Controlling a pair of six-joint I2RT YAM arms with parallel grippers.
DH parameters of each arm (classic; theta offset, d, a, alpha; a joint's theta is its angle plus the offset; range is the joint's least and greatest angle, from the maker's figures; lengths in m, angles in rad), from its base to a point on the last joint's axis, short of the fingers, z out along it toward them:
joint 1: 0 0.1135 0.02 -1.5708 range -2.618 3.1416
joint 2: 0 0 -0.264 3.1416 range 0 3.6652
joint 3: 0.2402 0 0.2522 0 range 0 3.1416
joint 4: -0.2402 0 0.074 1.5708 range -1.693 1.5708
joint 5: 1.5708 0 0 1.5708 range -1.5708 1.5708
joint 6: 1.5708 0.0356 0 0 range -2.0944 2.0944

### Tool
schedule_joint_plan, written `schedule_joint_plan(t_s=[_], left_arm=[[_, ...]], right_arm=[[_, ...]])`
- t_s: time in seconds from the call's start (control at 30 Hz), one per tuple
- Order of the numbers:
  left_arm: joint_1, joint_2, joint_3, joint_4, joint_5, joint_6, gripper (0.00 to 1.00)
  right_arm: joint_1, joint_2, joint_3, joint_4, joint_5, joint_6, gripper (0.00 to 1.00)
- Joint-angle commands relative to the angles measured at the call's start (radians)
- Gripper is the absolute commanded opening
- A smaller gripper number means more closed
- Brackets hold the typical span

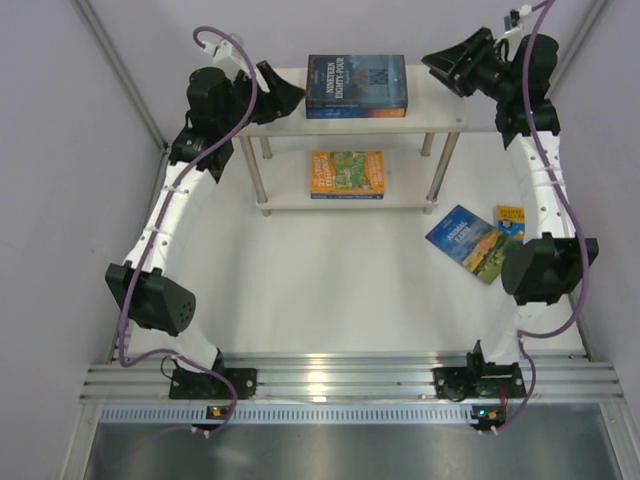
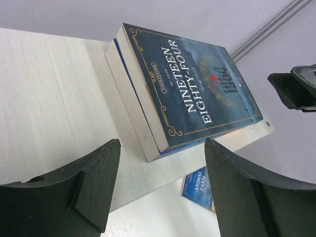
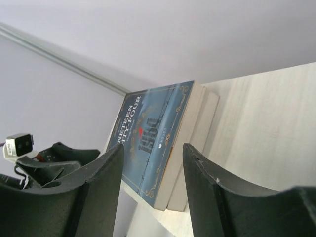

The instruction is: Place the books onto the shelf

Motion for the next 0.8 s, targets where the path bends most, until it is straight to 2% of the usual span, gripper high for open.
schedule_joint_plan(t_s=[0.0, 0.1, 0.13, 0.2, 0.23, 0.27, 0.3, 0.37, 0.47, 0.6, 0.67, 0.73, 0.77], left_arm=[[0.006, -0.079, 0.031, 0.021, 0.037, 0.036, 0.75], [0.006, -0.117, 0.042, -0.039, 0.07, 0.064, 0.75], [0.006, -0.154, 0.031, -0.056, 0.075, 0.07, 0.75], [0.005, -0.206, -0.048, -0.083, 0.051, 0.082, 0.75], [0.003, -0.272, -0.087, -0.094, 0.047, 0.091, 0.75], [0.003, -0.307, -0.128, -0.094, 0.043, 0.105, 0.75], [0.003, -0.341, -0.204, -0.1, 0.038, 0.114, 0.76], [0.002, -0.432, -0.26, -0.152, 0.031, 0.147, 0.76], [0.0, -0.539, -0.369, -0.221, 0.072, 0.138, 0.76], [-0.008, -0.695, -0.698, -0.148, 0.181, 0.047, 0.75], [-0.009, -0.774, -0.856, -0.116, 0.207, 0.006, 0.75], [-0.009, -0.817, -0.926, -0.105, 0.224, -0.008, 0.75], [-0.009, -0.825, -0.972, -0.105, 0.233, -0.008, 0.75]], right_arm=[[-0.06, -0.069, 0.056, 0.037, 0.0, -0.01, 0.51], [-0.087, -0.167, 0.022, -0.046, 0.037, -0.079, 0.57], [-0.103, -0.199, -0.019, -0.142, 0.066, -0.147, 0.59], [-0.12, -0.329, -0.1, -0.228, 0.186, -0.211, 0.69], [-0.126, -0.374, -0.151, -0.297, 0.235, -0.27, 0.75], [-0.143, -0.417, -0.251, -0.327, 0.331, -0.295, 0.95], [-0.152, -0.486, -0.299, -0.354, 0.37, -0.318, 1.0], [-0.19, -0.538, -0.429, -0.404, 0.425, -0.37, 1.0], [-0.265, -0.587, -0.58, -0.407, 0.419, -0.426, 1.0], [-0.38, -0.531, -0.725, -0.379, 0.333, -0.515, 1.0], [-0.445, -0.477, -0.801, -0.375, 0.286, -0.503, 0.97], [-0.489, -0.483, -0.919, -0.365, 0.26, -0.415, 0.94], [-0.495, -0.521, -0.964, -0.349, 0.296, -0.382, 0.94]])
